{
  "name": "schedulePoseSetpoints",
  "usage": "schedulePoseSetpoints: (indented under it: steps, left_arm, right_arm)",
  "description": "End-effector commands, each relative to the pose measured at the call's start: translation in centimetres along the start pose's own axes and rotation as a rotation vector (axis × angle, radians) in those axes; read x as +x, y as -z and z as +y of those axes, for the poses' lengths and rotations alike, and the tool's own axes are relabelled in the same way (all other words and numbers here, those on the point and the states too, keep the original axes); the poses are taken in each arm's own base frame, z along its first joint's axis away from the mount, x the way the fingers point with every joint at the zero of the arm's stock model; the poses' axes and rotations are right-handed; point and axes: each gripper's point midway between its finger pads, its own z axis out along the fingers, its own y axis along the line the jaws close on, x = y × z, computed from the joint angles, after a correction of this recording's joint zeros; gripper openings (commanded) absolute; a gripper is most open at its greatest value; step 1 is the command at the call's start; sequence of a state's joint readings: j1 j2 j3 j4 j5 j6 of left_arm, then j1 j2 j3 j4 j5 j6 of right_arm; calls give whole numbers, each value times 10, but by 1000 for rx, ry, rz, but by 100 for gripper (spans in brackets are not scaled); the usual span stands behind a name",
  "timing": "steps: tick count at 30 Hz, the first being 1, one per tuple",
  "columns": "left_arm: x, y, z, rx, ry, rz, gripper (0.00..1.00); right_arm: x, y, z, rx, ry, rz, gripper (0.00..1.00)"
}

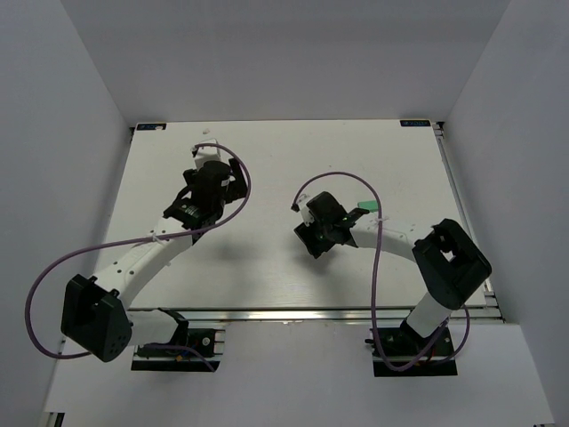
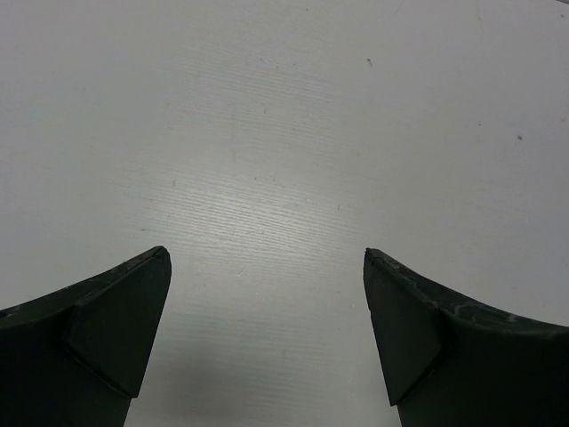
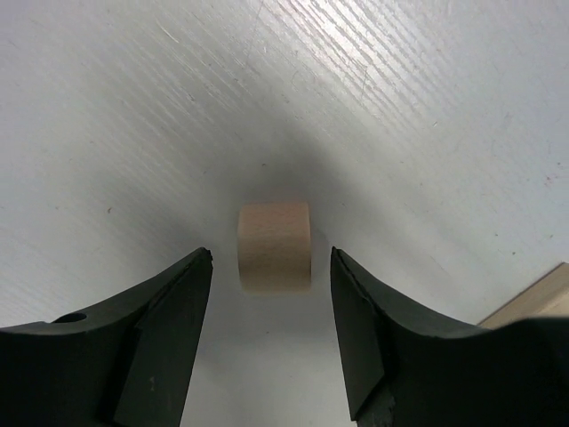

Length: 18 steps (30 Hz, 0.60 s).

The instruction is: Build the wood block tower

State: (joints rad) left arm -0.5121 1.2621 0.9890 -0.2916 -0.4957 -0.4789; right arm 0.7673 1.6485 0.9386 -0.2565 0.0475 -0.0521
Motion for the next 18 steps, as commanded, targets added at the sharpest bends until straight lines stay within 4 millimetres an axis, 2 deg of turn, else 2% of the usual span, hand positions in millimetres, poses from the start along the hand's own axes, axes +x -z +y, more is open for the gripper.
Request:
schedulePoseSetpoints:
  steps: [1, 4, 9, 16, 18]
  left_arm:
    - [4, -1, 3, -2, -2, 14, 98]
    - [3, 0, 4, -4, -5, 7, 98]
    - [0, 3, 6, -2, -9, -3, 98]
    - [-3, 7, 9, -3, -6, -25, 98]
    - [-3, 7, 9, 0, -8, -24, 98]
  right_arm:
    - [-15, 9, 5, -21, 10, -78, 61]
    - [-18, 9, 5, -25, 16, -95, 56]
    - [-8, 1, 3, -13, 17, -51, 55]
    - [-4, 4, -1, 6, 35, -50, 56]
    - [-2, 3, -1, 8, 36, -44, 53]
